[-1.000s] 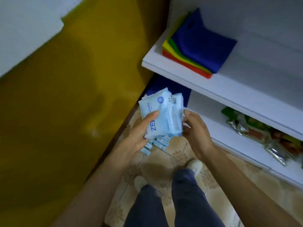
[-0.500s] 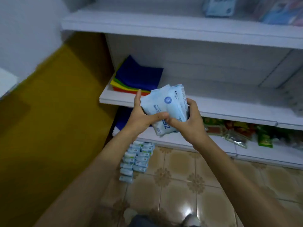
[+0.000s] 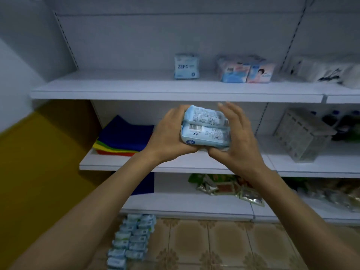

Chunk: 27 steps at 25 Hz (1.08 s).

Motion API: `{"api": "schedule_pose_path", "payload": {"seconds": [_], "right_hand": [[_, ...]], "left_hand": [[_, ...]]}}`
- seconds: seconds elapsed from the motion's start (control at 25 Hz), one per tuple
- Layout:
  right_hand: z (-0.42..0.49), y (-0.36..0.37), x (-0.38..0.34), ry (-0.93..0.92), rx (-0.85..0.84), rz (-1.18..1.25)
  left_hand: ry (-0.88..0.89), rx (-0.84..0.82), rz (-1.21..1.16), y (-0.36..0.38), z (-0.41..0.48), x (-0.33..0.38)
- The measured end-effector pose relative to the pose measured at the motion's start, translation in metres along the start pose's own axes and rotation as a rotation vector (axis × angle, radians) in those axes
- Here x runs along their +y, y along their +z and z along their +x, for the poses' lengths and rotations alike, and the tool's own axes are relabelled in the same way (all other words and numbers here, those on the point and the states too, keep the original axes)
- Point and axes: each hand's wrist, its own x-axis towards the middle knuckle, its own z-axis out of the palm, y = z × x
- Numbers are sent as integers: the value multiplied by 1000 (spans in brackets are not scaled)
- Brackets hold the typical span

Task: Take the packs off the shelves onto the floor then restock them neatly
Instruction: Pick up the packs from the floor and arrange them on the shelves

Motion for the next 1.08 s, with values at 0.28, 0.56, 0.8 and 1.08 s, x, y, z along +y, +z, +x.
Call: {"api": "schedule_pose_path", "payload": {"seconds": [0.28,0.56,0.8,1.08], "right_hand": [[39,15,18,172,91,400],[139,50,67,134,166,362],[250,106,118,263,143,381],[308,170,179,449,79,452]], "left_hand": [[22,127,-194,8,46,-23],[49,224,-297,17,149,-93],[-57,104,-323,5,259,-177],[-202,-104,-466,23,312,-266]]}}
